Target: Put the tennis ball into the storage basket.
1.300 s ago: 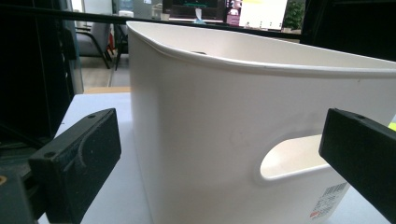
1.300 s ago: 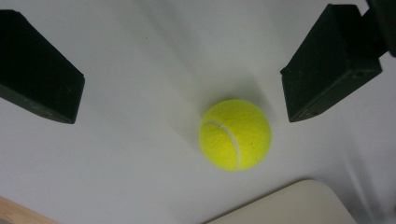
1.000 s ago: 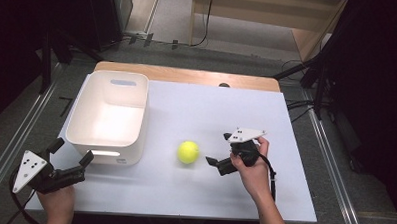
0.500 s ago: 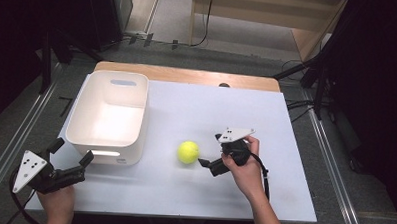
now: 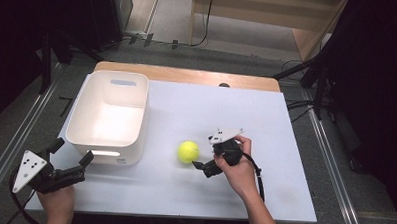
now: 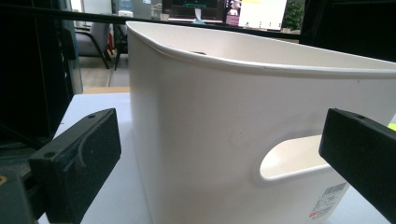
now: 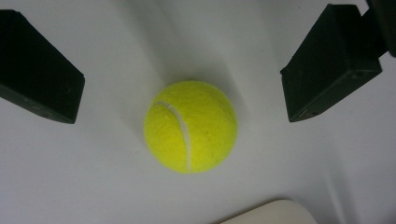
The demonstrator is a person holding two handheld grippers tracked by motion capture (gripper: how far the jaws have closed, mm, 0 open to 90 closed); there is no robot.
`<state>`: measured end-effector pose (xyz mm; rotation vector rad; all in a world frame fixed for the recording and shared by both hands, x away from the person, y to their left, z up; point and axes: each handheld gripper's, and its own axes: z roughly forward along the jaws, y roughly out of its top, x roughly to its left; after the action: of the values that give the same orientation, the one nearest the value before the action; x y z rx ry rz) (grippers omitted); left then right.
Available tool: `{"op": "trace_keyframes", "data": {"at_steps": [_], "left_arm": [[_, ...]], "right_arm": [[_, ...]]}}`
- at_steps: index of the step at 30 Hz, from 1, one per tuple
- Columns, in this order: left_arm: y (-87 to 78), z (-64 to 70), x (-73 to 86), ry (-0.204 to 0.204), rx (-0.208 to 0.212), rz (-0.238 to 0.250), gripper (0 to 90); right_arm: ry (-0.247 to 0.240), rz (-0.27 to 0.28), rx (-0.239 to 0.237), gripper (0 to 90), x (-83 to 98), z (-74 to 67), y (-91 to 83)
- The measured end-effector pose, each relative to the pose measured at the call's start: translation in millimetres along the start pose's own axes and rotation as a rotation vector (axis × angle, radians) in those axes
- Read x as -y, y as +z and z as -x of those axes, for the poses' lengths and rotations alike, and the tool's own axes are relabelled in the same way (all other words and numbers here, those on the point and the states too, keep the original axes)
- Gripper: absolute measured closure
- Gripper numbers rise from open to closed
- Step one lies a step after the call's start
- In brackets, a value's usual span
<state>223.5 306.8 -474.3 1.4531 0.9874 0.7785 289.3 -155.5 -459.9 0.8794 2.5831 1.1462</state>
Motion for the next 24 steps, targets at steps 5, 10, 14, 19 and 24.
{"op": "trace_keyframes", "data": {"at_steps": [5,10,14,19,24], "left_arm": [[0.1,-0.1,0.0,0.000,0.002,0.000,0.0],[0.1,-0.1,0.0,-0.001,0.002,0.000,0.0],[0.1,-0.1,0.0,0.000,0.002,-0.001,0.0],[0.2,-0.1,0.0,-0.003,0.003,0.001,0.0],[0.3,0.0,0.0,-0.003,0.003,0.002,0.0]], "right_arm": [[-0.009,-0.032,0.001,0.0,-2.0,-2.5,7.1],[-0.003,-0.057,-0.001,0.0,-2.9,-3.0,12.2],[0.003,-0.087,0.010,0.0,-3.7,-3.6,17.6],[0.004,-0.105,0.004,0.0,-5.2,-3.7,24.7],[-0.001,-0.113,0.006,0.0,-7.5,-4.0,28.6]]}}
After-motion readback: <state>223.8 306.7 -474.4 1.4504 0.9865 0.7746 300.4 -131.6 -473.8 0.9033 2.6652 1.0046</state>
